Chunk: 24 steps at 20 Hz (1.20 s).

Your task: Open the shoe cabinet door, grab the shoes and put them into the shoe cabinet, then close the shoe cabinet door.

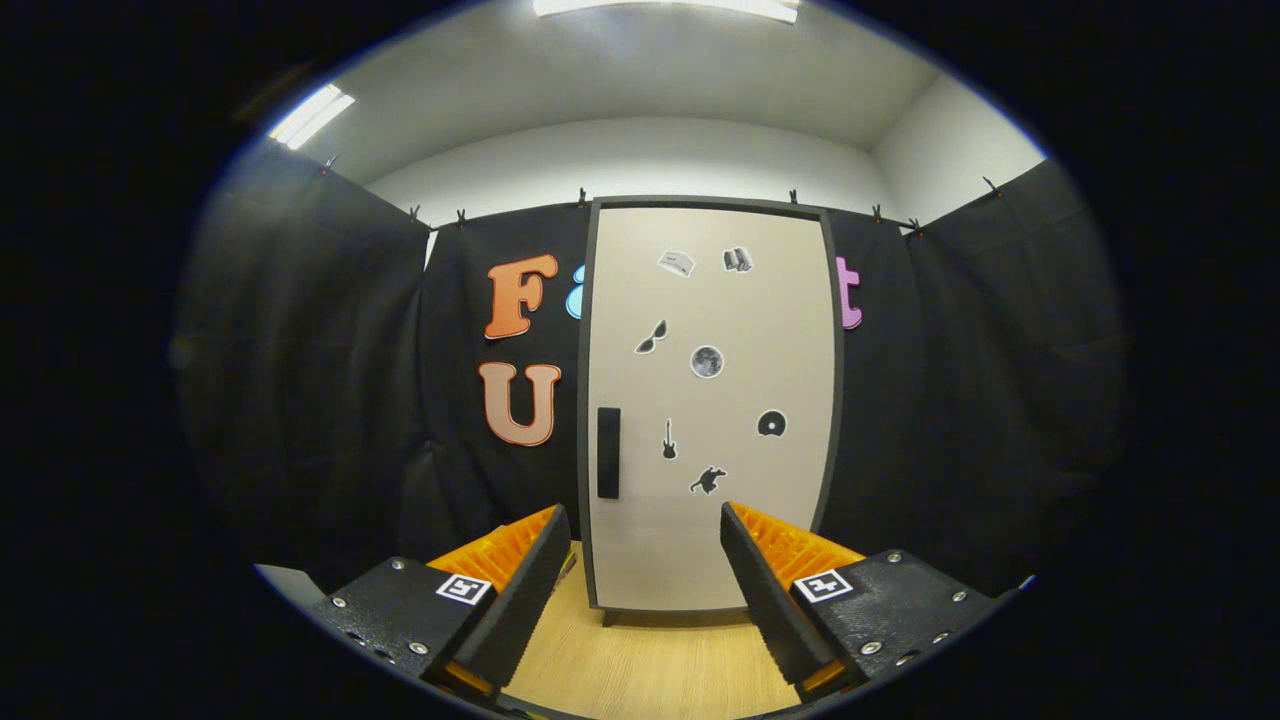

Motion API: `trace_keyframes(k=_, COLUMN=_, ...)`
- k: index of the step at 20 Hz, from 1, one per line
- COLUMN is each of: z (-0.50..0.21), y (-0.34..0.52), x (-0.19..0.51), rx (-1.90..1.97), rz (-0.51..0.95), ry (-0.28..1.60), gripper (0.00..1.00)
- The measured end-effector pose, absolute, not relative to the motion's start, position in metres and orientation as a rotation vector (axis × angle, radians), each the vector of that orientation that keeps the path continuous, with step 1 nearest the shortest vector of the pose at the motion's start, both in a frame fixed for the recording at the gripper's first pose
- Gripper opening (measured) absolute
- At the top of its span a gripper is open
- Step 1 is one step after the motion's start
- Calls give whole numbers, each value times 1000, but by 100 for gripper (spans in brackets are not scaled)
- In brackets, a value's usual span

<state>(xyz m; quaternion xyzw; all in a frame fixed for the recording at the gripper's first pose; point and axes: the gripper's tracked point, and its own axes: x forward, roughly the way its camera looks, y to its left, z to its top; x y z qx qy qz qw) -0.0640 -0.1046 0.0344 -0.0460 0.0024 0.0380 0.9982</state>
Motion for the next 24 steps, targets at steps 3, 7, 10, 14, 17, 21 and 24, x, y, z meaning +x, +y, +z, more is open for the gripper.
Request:
trace_keyframes(k=3, z=42, y=-121, x=-97, rx=-95, rz=45, ry=-9, gripper=95)
trace_keyframes(k=7, z=45, y=-137, x=-124, rx=-87, rz=13, ry=-24, gripper=94)
trace_keyframes(k=10, z=39, y=-147, x=-127, rx=-87, rz=-2, ry=-18, gripper=95)
trace_keyframes(k=14, z=27, y=-152, x=-119, rx=-74, rz=-9, ry=-1, gripper=95)
trace_keyframes(k=17, z=22, y=-154, x=-109, rx=-72, rz=-20, ry=0, gripper=95)
trace_keyframes(k=21, z=18, y=-143, x=-97, rx=-69, rz=-10, ry=-2, gripper=95)
trace_keyframes(k=24, z=13, y=-136, x=-87, rx=-80, rz=-5, ry=3, gripper=95)
